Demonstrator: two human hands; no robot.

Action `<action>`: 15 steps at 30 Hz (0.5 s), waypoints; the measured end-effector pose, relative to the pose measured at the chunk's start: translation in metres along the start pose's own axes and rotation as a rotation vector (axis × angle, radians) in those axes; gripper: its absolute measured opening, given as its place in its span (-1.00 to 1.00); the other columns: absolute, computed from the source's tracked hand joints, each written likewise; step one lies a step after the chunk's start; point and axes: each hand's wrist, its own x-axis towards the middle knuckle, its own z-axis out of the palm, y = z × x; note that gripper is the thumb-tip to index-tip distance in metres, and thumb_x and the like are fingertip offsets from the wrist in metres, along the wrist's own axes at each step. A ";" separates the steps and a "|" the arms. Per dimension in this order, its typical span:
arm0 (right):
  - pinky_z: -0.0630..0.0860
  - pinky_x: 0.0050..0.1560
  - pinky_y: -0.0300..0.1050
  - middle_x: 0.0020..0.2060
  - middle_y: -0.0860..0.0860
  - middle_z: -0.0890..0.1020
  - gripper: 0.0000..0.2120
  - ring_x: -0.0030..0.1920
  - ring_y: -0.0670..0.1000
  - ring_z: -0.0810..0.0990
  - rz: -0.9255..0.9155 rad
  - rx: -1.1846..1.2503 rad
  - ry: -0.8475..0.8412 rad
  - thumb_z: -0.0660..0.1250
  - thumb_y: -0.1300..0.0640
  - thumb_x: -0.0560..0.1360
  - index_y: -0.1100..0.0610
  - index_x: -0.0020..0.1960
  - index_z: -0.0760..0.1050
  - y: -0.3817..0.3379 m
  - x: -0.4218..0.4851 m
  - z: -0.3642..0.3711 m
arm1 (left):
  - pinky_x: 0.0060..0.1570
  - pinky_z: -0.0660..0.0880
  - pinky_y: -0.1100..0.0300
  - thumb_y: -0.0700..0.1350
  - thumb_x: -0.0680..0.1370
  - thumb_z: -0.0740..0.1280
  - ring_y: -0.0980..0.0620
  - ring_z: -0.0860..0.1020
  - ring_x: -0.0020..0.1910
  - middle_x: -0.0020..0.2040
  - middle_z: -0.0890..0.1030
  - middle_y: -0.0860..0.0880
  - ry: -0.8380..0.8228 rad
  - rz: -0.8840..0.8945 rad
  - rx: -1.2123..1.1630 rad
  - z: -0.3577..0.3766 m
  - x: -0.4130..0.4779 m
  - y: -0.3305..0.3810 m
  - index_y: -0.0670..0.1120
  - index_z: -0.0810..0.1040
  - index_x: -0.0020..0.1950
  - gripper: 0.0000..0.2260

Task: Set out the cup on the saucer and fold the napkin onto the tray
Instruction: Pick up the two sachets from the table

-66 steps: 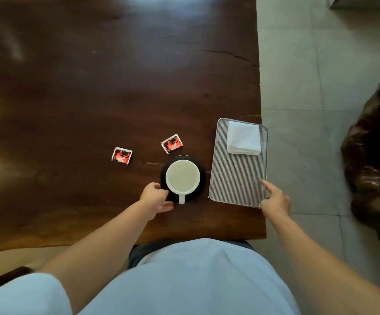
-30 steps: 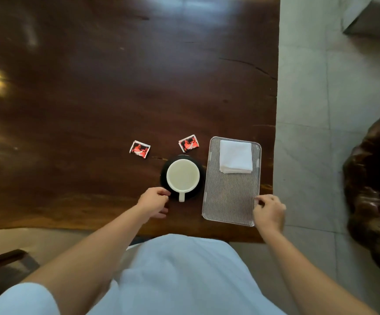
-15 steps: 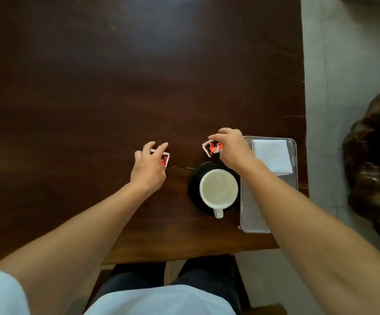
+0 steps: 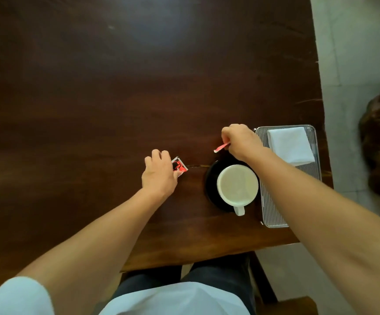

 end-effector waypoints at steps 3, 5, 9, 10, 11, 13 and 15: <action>0.47 -0.19 -0.04 -0.22 0.05 0.59 -0.84 -0.15 0.12 0.55 0.056 0.316 0.115 0.46 0.07 0.46 0.11 -0.20 0.54 -0.017 -0.014 -0.015 | 0.16 0.52 -0.04 0.02 0.51 0.48 -0.16 0.43 0.28 0.28 0.43 -0.15 -0.088 -0.103 -0.061 -0.002 0.008 0.006 -0.12 0.47 0.29 -0.57; 0.37 -0.29 -0.08 -0.37 0.01 0.58 -0.74 -0.30 0.00 0.51 0.105 0.589 0.196 0.47 0.02 0.45 0.13 -0.30 0.52 -0.038 -0.038 -0.020 | 0.12 0.56 -0.03 -0.05 0.50 0.49 -0.16 0.52 0.20 0.23 0.49 -0.15 -0.144 -0.128 -0.097 -0.007 0.011 0.009 -0.13 0.51 0.24 -0.63; 0.32 -0.43 -0.22 -0.42 -0.08 0.54 -0.77 -0.39 -0.12 0.43 0.362 1.373 0.109 0.40 0.11 0.53 0.04 -0.31 0.60 -0.082 -0.105 -0.009 | -0.04 0.56 0.04 -0.21 0.48 0.47 -0.14 0.58 0.11 0.14 0.57 -0.16 -0.249 -0.202 -0.310 -0.013 -0.004 0.000 -0.13 0.50 0.19 -0.69; 0.36 -0.42 -0.22 -0.36 -0.02 0.58 -0.84 -0.35 -0.08 0.48 0.440 1.574 0.021 0.40 0.17 0.53 0.06 -0.23 0.61 -0.089 -0.121 -0.003 | -0.04 0.60 0.04 -0.25 0.47 0.48 -0.13 0.59 0.11 0.14 0.58 -0.16 -0.274 -0.244 -0.448 -0.013 -0.011 -0.002 -0.14 0.52 0.21 -0.67; 0.42 -0.39 -0.21 -0.31 0.01 0.63 -0.91 -0.31 -0.06 0.54 0.500 1.706 -0.058 0.41 0.22 0.52 0.08 -0.14 0.62 -0.095 -0.136 0.003 | -0.04 0.63 0.02 -0.29 0.47 0.49 -0.13 0.61 0.11 0.12 0.59 -0.18 -0.302 -0.280 -0.636 -0.015 -0.021 -0.004 -0.16 0.52 0.23 -0.63; 0.52 -0.30 -0.16 -0.20 0.03 0.71 -0.88 -0.23 -0.02 0.65 0.585 1.781 -0.123 0.44 0.25 0.49 0.09 0.01 0.61 -0.104 -0.161 0.017 | -0.08 0.67 -0.04 -0.36 0.47 0.47 -0.13 0.65 0.05 0.05 0.59 -0.20 -0.342 -0.261 -1.006 -0.022 -0.044 -0.005 -0.17 0.51 0.29 -0.59; 0.56 -0.26 -0.13 -0.15 0.05 0.72 -0.85 -0.19 0.00 0.66 0.637 1.729 -0.146 0.46 0.23 0.48 0.10 0.04 0.62 -0.111 -0.178 0.030 | -0.12 0.67 0.02 -0.35 0.51 0.43 -0.13 0.70 0.02 0.05 0.66 -0.22 -0.398 -0.200 -1.234 -0.030 -0.068 -0.005 -0.13 0.59 0.22 -0.69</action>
